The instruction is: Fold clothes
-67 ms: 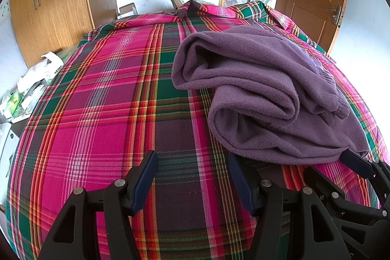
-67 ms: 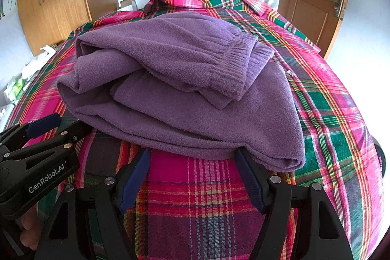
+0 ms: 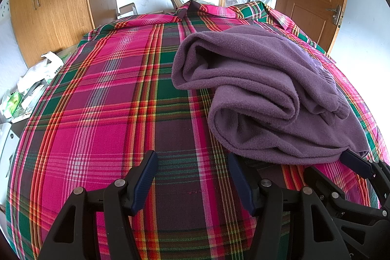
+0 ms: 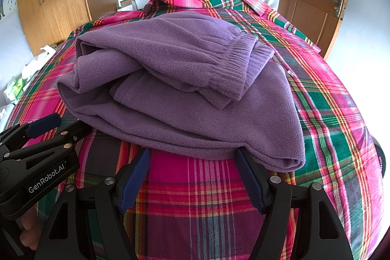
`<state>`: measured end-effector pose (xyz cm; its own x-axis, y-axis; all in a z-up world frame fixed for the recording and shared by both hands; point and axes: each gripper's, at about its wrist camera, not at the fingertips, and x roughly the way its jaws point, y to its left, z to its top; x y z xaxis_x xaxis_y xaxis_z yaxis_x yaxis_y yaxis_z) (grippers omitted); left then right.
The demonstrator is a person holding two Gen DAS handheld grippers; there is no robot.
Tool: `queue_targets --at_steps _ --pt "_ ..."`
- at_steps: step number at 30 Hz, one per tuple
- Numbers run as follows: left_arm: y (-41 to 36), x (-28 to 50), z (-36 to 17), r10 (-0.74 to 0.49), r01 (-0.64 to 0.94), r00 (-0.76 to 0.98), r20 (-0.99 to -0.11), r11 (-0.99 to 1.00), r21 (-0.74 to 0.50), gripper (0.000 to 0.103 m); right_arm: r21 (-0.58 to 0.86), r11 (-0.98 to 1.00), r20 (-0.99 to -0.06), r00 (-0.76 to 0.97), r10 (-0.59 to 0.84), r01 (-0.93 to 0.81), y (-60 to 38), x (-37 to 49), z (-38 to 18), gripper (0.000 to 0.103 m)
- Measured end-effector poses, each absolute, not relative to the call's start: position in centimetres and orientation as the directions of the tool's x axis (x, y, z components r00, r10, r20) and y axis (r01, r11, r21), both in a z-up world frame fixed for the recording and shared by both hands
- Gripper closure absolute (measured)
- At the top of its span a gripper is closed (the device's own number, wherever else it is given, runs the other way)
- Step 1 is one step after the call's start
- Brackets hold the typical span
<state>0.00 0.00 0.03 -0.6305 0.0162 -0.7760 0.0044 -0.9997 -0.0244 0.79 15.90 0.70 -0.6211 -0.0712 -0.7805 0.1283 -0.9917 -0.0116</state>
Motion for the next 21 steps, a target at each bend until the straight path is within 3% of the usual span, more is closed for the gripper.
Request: queue_targets --at_steps 21 --pt "0.22 0.07 0.26 0.013 0.005 -0.630 -0.776 -1.000 -0.020 0.042 -0.011 -0.992 -0.781 -0.621 -0.071 0.128 15.89 0.81 0.71 0.029"
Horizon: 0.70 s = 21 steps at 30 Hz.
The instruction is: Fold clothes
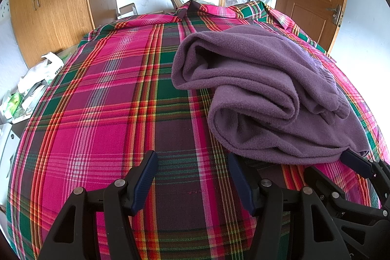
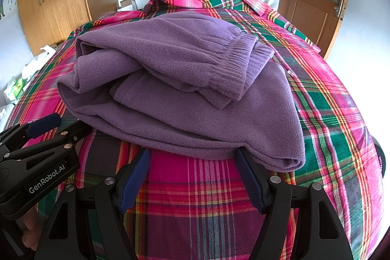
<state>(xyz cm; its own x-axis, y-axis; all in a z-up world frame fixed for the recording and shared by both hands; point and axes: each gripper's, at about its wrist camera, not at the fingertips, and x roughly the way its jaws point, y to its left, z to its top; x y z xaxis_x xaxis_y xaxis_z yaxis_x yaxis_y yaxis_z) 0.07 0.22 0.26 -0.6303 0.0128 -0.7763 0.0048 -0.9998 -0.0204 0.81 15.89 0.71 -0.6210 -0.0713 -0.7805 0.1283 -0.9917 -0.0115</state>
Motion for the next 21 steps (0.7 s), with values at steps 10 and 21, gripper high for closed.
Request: queue_targets --at_steps 10,21 --pt "-0.17 -0.11 0.27 0.013 0.010 -0.630 -0.776 -1.000 -0.024 0.042 -0.012 -0.992 -0.780 -0.621 -0.071 0.128 15.87 0.85 0.71 0.029" --pt "0.10 -0.18 0.24 0.009 0.010 -0.630 -0.777 -1.000 -0.020 0.042 -0.011 -0.992 -0.780 -0.621 -0.072 0.128 15.89 0.91 0.64 0.029"
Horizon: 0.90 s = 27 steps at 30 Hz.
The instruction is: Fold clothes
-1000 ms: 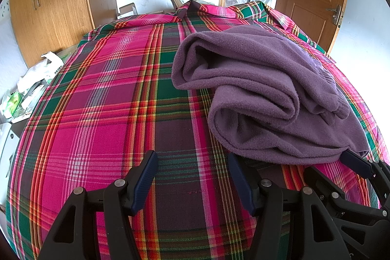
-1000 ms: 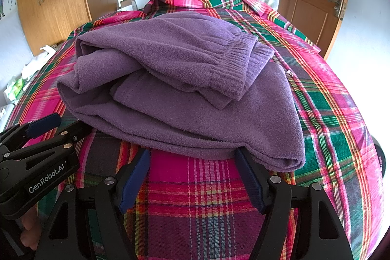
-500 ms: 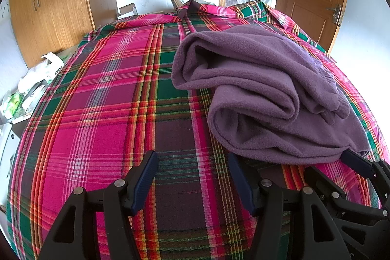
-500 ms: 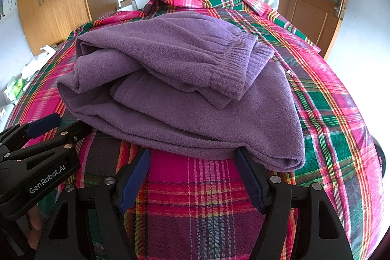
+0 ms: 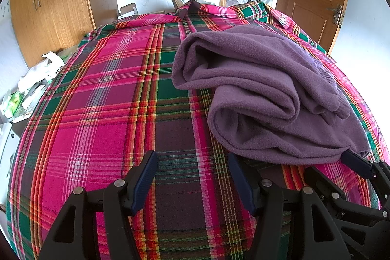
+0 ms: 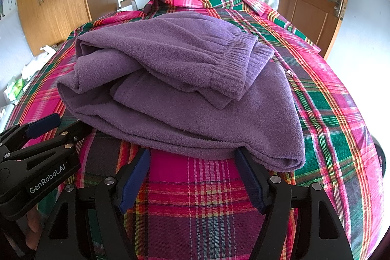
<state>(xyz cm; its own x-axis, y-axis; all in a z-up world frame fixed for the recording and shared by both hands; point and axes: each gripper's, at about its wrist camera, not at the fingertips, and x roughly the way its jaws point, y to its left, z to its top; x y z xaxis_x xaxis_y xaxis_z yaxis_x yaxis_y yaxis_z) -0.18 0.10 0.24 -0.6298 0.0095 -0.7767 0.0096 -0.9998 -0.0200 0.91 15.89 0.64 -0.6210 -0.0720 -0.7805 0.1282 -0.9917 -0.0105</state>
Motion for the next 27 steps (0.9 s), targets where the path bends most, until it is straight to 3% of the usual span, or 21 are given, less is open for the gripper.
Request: queue_targets --at_steps 15,21,23,27 --pt "-0.1 -0.1 0.3 0.023 -0.003 -0.630 -0.777 -1.000 -0.027 0.041 -0.005 -0.985 -0.787 -0.608 -0.104 0.175 16.1 1.2 0.9 0.029" --pt "-1.0 0.0 0.4 0.071 -0.009 -0.630 -0.774 -0.996 -0.085 0.043 0.030 -0.977 -0.789 -0.595 -0.154 0.212 16.8 1.3 1.1 0.029" --pt "-1.4 -0.1 0.7 0.104 -0.021 -0.620 -0.778 -0.993 -0.116 0.046 0.053 -0.973 -0.782 -0.596 -0.181 0.225 17.2 1.3 1.4 0.033" --pt "-1.1 0.1 1.8 0.115 -0.061 -0.643 -0.758 -0.993 -0.099 0.052 0.061 -0.969 -0.774 -0.602 -0.197 0.239 18.0 1.4 1.9 0.052"
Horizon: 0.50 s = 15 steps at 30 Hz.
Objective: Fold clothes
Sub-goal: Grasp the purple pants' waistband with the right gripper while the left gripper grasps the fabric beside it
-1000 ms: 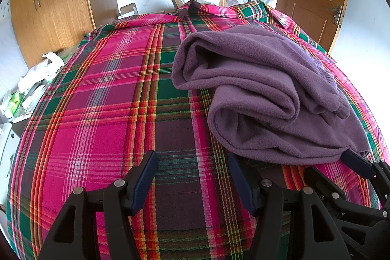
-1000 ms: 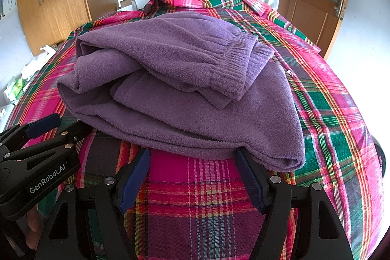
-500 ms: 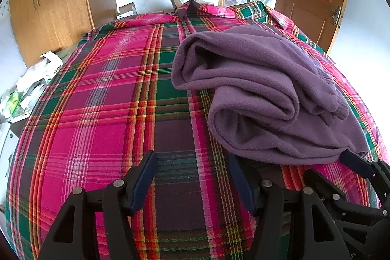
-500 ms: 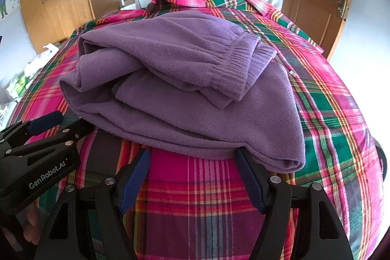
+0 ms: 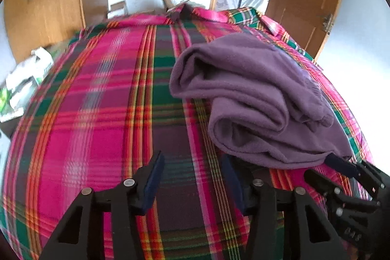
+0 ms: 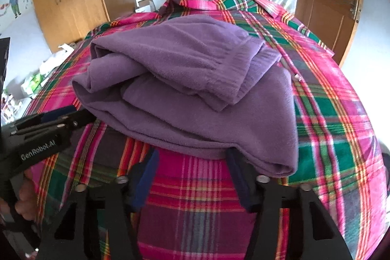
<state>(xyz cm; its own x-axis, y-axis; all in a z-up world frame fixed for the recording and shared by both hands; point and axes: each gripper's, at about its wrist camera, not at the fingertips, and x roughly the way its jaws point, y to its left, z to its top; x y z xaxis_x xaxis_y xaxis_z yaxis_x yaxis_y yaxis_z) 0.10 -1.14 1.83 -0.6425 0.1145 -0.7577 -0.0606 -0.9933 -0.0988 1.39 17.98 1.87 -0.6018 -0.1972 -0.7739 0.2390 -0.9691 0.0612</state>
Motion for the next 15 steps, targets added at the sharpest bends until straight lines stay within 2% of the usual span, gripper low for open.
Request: queue_targets --at_steps 3,6,11,15 --pt "-0.8 0.3 3.0 0.123 -0.098 -0.666 -0.736 -0.992 -0.077 0.052 0.087 -0.965 -0.760 -0.609 -0.226 0.249 18.9 1.5 2.4 0.064" --pt "-0.8 0.7 4.2 0.160 -0.144 -0.676 -0.719 -0.986 -0.084 0.052 0.095 -0.957 -0.741 -0.623 -0.251 0.272 19.5 2.1 3.3 0.071" --pt "-0.2 0.8 6.4 0.160 -0.187 -0.735 -0.659 -0.982 -0.031 0.052 0.076 -0.956 -0.694 -0.673 -0.255 0.284 20.5 2.3 5.0 0.072" --pt "0.9 -0.4 7.0 0.201 -0.245 -0.728 -0.656 -0.969 -0.024 0.052 0.071 -0.949 -0.678 -0.683 -0.272 0.307 20.7 0.7 5.5 0.072"
